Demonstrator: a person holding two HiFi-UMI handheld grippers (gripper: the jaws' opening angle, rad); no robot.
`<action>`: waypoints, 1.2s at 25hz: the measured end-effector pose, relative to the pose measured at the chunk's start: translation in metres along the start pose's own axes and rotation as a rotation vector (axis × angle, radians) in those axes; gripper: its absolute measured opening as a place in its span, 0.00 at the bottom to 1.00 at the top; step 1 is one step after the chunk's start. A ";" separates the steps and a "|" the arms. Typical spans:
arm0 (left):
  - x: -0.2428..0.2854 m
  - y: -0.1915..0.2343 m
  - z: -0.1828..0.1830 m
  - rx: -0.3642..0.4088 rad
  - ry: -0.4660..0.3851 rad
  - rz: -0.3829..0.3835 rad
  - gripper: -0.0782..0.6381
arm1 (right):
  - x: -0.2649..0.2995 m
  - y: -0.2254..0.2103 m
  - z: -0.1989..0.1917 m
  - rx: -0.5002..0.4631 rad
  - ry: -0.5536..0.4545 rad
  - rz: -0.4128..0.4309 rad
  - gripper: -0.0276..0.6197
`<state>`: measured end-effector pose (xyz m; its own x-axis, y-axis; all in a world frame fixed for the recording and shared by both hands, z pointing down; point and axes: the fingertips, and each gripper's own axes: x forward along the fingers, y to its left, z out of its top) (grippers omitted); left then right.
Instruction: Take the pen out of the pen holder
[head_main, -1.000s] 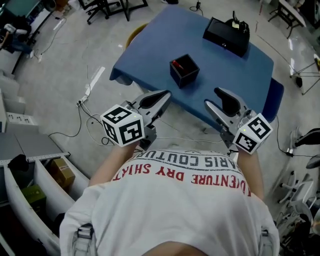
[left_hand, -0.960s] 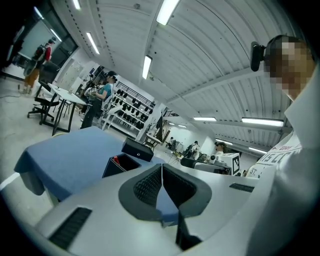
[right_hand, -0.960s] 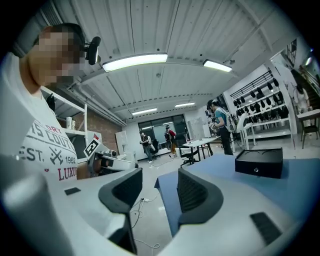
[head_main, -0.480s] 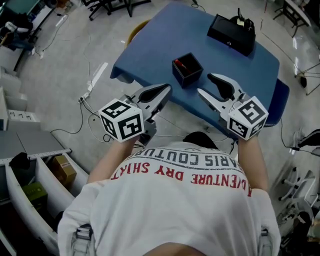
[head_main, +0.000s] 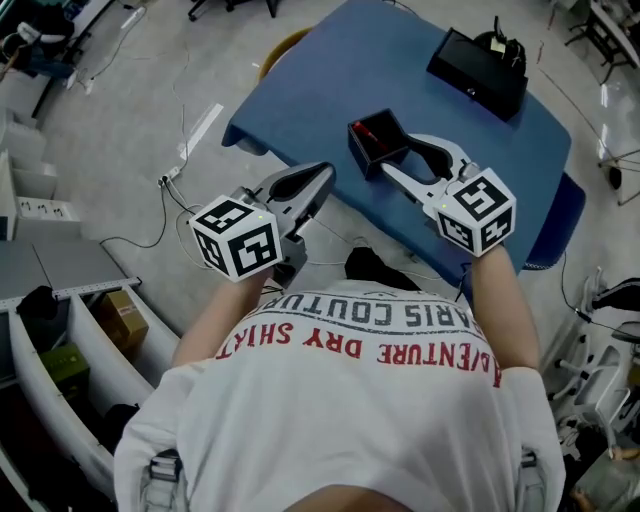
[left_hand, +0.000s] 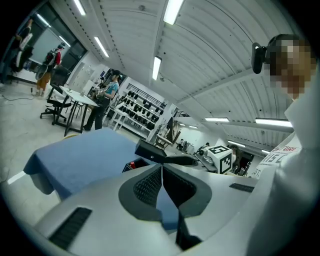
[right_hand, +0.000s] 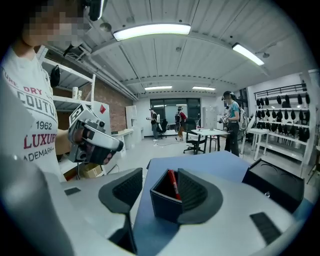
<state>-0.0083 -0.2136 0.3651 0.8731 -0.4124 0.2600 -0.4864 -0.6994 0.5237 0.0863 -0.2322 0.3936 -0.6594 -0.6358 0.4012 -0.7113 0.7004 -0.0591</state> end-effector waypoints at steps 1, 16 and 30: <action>0.002 0.003 0.000 -0.004 0.002 0.006 0.15 | 0.005 -0.003 -0.003 -0.004 0.013 0.006 0.36; 0.008 0.041 0.001 -0.057 0.000 0.083 0.15 | 0.061 -0.027 -0.020 -0.156 0.203 0.082 0.36; 0.008 0.058 -0.002 -0.089 -0.009 0.107 0.15 | 0.085 -0.025 -0.044 -0.383 0.485 0.145 0.27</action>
<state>-0.0296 -0.2564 0.3997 0.8157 -0.4875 0.3115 -0.5717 -0.5966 0.5632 0.0586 -0.2898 0.4699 -0.4933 -0.3699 0.7873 -0.4268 0.8916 0.1514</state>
